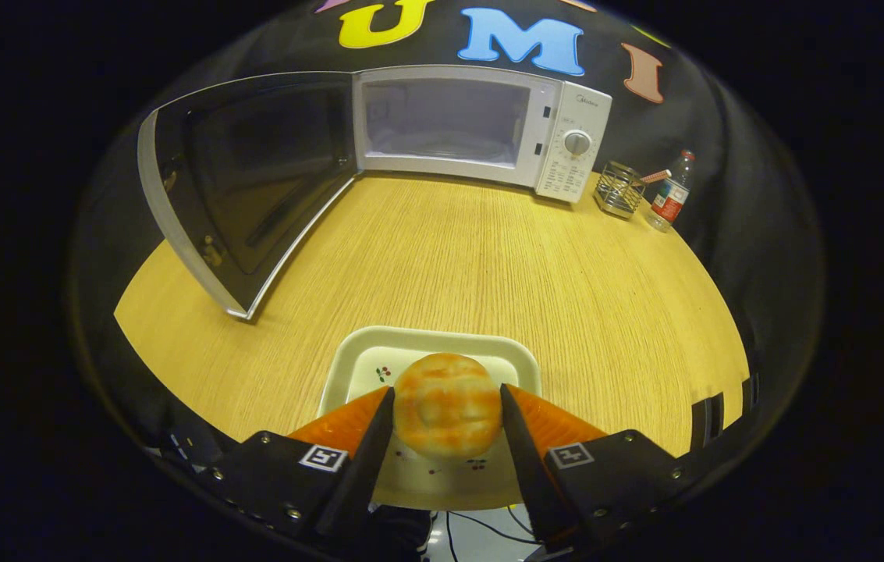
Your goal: Open the microwave, put the food inside, and close the microwave door.
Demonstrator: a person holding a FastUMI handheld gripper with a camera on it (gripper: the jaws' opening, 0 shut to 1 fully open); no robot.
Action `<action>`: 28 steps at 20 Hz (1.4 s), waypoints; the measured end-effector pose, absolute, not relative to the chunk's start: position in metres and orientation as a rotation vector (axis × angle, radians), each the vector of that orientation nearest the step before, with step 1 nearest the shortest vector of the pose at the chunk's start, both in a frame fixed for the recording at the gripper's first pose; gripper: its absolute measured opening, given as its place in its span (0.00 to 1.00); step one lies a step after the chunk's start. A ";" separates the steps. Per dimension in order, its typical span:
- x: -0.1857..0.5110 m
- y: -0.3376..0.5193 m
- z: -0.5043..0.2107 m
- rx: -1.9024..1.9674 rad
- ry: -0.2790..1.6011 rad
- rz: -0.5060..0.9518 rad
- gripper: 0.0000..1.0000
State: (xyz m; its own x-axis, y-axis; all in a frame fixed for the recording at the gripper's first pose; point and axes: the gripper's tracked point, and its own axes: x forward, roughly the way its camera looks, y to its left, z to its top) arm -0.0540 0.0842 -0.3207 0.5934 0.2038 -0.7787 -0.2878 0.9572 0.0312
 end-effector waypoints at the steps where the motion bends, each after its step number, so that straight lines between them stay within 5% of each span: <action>1: -0.053 0.084 -0.320 -0.098 0.885 0.287 0.69; 28: 0.104 0.134 -0.186 0.461 0.598 0.403 0.69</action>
State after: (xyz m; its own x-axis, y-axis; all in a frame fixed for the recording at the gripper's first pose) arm 0.1036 0.1341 -0.1858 0.7554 0.4848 -0.4408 -0.2254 0.8239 0.5199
